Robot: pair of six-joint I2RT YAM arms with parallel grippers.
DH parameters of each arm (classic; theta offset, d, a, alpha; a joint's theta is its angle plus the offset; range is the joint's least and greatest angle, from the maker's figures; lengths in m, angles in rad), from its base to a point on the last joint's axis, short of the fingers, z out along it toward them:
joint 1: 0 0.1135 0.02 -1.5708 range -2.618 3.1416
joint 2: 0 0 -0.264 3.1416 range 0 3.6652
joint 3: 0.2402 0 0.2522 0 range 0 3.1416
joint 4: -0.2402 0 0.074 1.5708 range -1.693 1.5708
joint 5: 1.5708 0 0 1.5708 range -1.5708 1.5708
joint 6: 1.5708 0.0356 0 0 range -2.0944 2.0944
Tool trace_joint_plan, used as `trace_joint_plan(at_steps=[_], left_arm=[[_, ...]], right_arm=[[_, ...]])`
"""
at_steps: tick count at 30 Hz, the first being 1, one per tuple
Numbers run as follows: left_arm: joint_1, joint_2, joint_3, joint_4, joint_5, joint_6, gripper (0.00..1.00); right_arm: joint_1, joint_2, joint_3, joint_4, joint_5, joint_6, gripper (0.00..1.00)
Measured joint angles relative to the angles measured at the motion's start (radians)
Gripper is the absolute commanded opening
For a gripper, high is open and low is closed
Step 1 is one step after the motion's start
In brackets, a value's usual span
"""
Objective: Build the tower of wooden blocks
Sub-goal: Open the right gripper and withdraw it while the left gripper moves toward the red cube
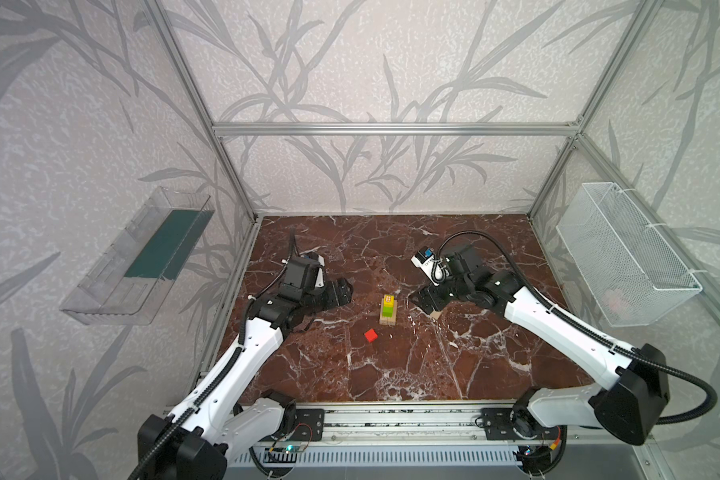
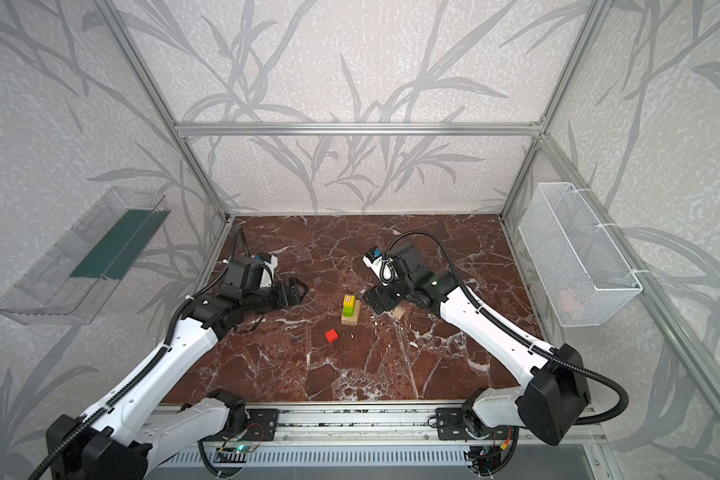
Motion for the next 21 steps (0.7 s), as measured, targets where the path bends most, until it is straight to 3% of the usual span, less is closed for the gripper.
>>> trace_joint_plan(at_steps=[4,13,21], left_arm=[[-0.141,0.043,0.000,-0.051,-0.060,-0.060,0.89],[-0.366,0.186,-0.013,-0.068,-0.187,-0.272,0.80],[-0.454,0.242,-0.105,0.018,-0.269,-0.455,0.78]], right_arm=[[-0.002,-0.072,-0.183,0.089,-0.043,0.067,0.86],[-0.002,-0.186,-0.510,0.395,-0.074,0.147,0.90],[0.011,-0.189,-0.648,0.640,-0.061,0.179,0.96]])
